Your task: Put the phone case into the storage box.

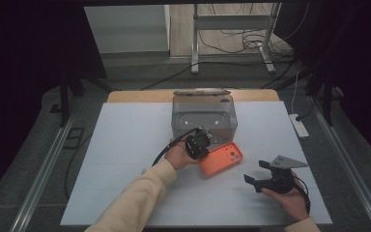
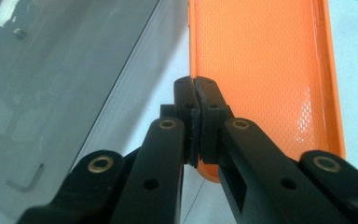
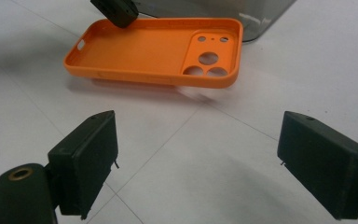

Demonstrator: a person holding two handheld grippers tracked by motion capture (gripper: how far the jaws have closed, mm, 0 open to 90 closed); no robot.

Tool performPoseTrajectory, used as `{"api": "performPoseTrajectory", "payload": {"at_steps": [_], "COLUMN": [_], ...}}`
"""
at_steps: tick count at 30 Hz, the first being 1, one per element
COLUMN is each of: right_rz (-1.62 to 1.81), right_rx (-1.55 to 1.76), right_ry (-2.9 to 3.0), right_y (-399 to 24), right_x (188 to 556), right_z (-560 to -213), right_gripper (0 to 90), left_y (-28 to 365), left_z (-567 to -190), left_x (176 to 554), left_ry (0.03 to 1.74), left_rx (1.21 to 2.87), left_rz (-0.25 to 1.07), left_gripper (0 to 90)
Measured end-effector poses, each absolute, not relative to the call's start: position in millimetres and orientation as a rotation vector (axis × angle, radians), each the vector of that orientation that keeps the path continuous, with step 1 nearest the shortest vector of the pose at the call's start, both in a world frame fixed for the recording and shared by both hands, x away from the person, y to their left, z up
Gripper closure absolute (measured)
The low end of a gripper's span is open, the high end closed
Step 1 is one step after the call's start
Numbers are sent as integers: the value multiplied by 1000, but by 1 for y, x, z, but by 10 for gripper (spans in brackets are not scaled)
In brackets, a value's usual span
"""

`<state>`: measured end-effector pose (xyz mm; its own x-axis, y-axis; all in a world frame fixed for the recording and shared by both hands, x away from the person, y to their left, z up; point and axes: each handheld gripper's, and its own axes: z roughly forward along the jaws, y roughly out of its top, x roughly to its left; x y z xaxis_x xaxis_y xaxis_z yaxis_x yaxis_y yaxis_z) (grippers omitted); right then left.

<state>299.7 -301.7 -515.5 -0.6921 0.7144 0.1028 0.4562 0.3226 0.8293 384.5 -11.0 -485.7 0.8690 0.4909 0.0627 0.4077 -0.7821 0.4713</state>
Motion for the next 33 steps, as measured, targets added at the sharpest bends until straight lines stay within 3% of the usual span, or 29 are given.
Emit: {"api": "performPoseTrajectory", "payload": {"at_steps": [33], "right_rz": [1303], "right_rx": [1054], "right_ry": [2311], "right_y": [-301], "right_x": [299], "right_z": [-516], "right_gripper": [123], "left_y": [18], "left_z": [-455], "left_x": [362], "left_ry": [595], "left_rx": [2467], "left_rz": [273], "left_gripper": [886]}}
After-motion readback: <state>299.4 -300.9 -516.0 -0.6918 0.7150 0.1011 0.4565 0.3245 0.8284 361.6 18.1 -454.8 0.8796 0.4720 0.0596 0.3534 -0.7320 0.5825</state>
